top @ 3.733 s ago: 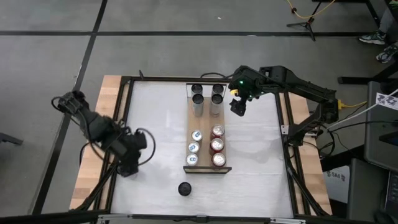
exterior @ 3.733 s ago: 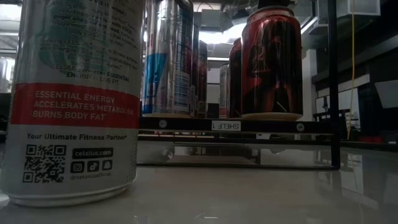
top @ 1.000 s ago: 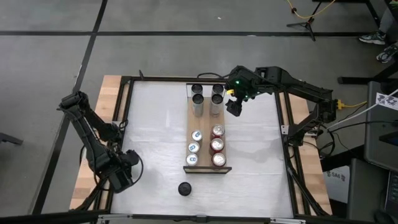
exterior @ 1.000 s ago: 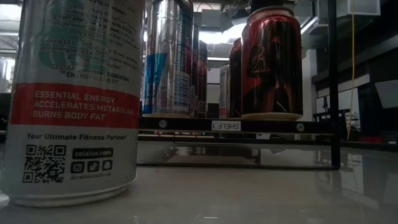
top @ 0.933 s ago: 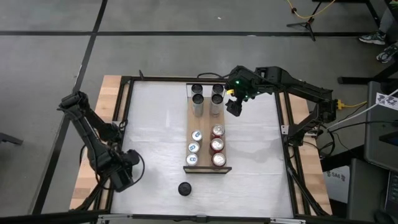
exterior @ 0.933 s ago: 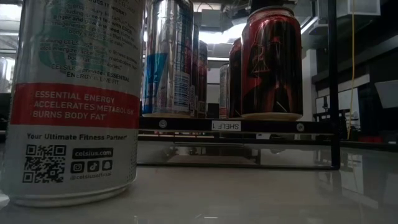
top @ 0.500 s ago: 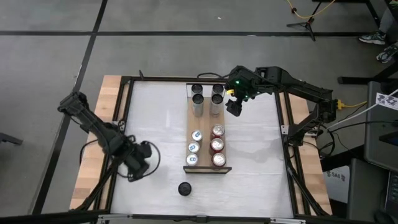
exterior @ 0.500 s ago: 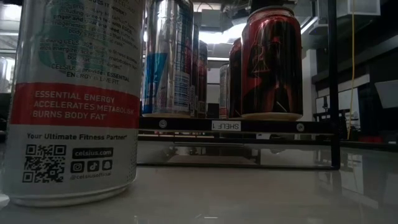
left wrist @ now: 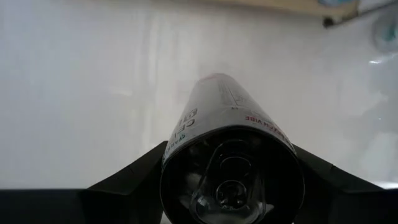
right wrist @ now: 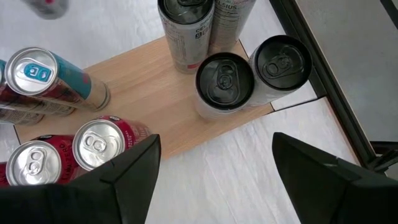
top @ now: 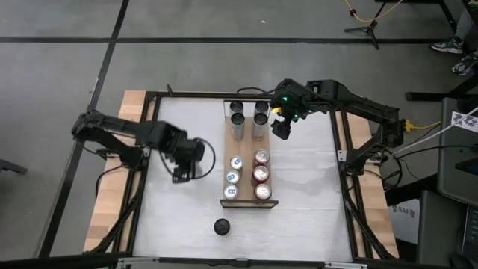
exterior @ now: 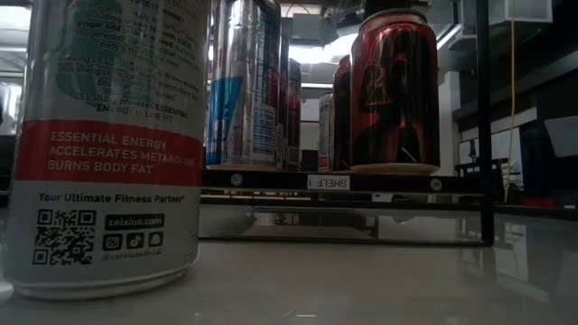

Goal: Place canned beverage on shelf
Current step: Put the white pink soda can on the shelf aligned with the other white pink soda can

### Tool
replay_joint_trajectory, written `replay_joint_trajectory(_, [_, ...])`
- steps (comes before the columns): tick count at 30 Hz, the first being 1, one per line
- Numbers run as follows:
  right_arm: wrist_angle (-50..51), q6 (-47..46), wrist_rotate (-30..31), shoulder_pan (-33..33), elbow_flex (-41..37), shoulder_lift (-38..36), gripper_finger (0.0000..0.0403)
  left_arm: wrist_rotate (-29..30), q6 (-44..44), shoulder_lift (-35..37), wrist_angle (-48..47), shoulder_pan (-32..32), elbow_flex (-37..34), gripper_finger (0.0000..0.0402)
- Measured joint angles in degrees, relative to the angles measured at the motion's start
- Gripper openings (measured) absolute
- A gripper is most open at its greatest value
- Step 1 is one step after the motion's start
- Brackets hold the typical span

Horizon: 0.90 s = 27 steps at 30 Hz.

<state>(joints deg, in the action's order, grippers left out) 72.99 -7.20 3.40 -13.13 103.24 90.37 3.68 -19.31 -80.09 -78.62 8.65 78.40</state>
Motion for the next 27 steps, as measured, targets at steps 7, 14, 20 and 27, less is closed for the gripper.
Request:
replay_joint_trajectory(7, [0.00, 0.00, 0.00, 0.00, 0.00, 0.00, 0.0298, 1.93, 16.65, -7.13, -0.27, -8.24, 8.50, 0.0237])
replay_joint_trajectory(14, [0.02, 0.00, 0.00, 0.00, 0.00, 0.00, 0.0298, 2.03, 28.14, -17.67, -1.43, -12.23, 21.74, 0.0237])
replay_joint_trajectory(20, [0.01, 0.00, 0.00, 0.00, 0.00, 0.00, 0.0298, 2.01, 33.39, -24.11, -1.84, -14.26, 30.49, 0.0237])
replay_joint_trajectory(27, [0.01, 0.00, 0.00, 0.04, 0.00, 0.00, 0.0298, 2.05, 36.44, -28.28, -1.47, -15.62, 32.78, 0.0237])
